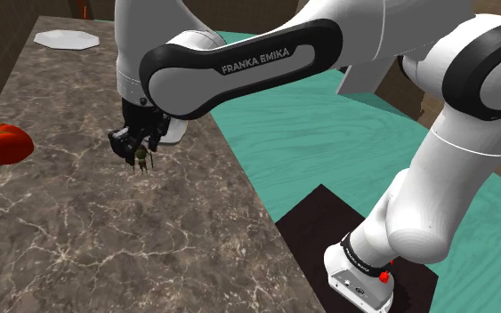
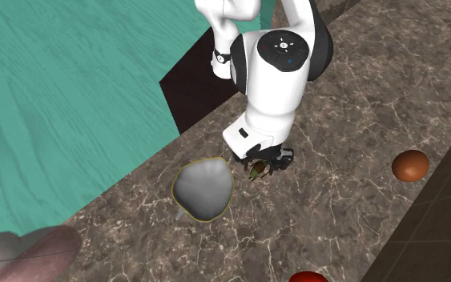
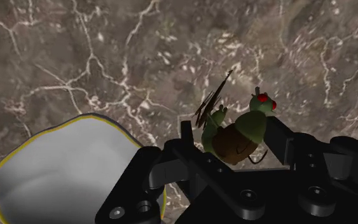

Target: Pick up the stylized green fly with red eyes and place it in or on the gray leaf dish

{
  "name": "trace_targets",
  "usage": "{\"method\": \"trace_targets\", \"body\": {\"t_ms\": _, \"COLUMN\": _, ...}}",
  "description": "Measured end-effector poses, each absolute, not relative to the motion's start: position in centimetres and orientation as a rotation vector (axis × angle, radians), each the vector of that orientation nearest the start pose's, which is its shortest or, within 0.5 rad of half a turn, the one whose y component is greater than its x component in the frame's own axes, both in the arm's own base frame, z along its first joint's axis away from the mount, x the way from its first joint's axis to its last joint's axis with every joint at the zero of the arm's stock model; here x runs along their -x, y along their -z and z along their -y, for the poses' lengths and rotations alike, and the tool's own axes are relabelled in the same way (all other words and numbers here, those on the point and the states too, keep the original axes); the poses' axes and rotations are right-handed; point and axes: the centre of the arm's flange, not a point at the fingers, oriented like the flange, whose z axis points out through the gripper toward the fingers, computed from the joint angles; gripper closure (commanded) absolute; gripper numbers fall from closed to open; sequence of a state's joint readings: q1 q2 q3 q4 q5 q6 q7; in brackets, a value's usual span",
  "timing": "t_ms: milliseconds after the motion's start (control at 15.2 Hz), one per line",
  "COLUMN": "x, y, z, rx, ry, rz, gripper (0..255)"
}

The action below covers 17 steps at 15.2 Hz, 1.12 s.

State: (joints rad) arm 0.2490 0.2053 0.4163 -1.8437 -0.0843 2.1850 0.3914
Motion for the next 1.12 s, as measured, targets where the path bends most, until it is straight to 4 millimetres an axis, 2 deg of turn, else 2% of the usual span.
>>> {"method": "trace_targets", "body": {"t_ms": 594, "x": -50.1, "y": -43.8, "z": -37.2, "rx": 3.014, "ry": 0.197, "rz": 0.46, "gripper": 255}}
{"method": "trace_targets", "body": {"t_ms": 1122, "x": -50.2, "y": -47.3, "z": -37.3, "rx": 3.014, "ry": 0.198, "rz": 0.46, "gripper": 255}}
